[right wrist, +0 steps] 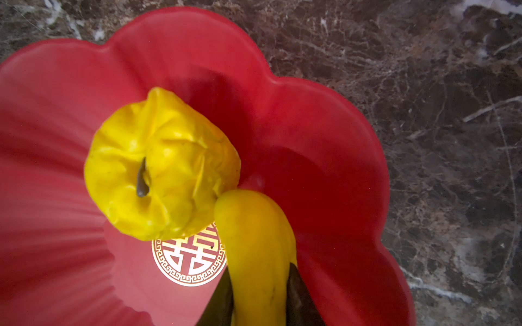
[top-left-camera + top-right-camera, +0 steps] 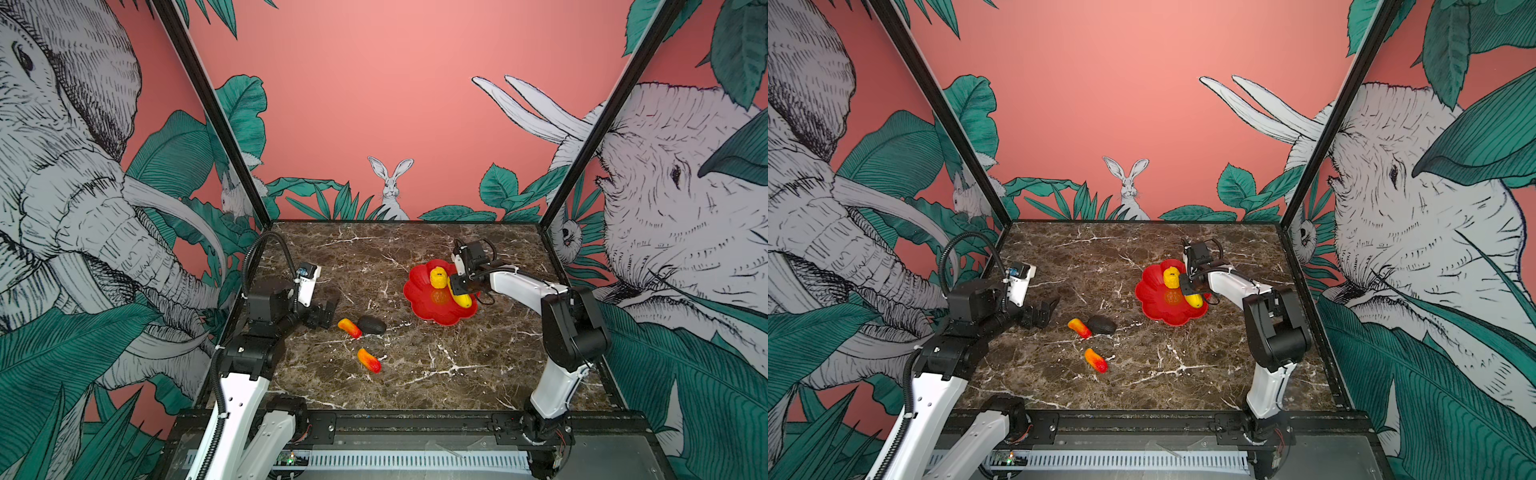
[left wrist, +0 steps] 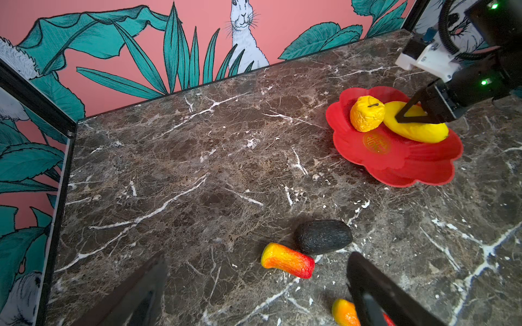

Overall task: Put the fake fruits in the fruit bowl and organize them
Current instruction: 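Lift the yellow mango into the red bowl beside the apple and release, then reach the right gripper down and grasp the dark green avocado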

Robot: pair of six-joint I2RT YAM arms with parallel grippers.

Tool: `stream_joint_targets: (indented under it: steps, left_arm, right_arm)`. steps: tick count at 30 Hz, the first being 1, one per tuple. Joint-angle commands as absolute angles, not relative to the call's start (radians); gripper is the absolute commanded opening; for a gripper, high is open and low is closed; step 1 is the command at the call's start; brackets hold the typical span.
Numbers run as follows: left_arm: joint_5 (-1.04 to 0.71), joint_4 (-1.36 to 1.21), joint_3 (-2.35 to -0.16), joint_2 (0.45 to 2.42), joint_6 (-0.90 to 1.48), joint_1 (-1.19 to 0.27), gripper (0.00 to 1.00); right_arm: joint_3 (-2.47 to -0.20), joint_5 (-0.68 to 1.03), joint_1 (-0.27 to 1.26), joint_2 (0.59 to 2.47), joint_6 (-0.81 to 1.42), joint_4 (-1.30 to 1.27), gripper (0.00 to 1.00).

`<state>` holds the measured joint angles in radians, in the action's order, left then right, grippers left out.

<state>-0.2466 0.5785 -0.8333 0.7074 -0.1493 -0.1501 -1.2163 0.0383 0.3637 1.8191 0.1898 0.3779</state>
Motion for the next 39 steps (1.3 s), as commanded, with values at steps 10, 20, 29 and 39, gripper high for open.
stream_joint_targets:
  steps: [10, 20, 29, 39]
  left_arm:
    - [-0.253, 0.594, -0.822, 0.701, -0.146, -0.150, 1.00]
    - [-0.253, 0.593, -0.822, 0.703, -0.146, -0.150, 1.00]
    - [-0.253, 0.592, -0.824, 0.703, -0.146, -0.150, 1.00]
    - [-0.255, 0.592, -0.824, 0.707, -0.146, -0.150, 1.00]
  right_arm:
    - [-1.224, 0.037, 0.359, 1.841, 0.203, 0.364, 0.37]
    - [-1.251, 0.008, 0.359, 1.771, 0.192, 0.422, 0.51]
    - [-1.283, 0.000, 0.410, 1.609, 0.147, 0.513, 0.88]
    - [-1.362, 0.104, 0.750, 1.695, 0.073, 0.453, 0.99]
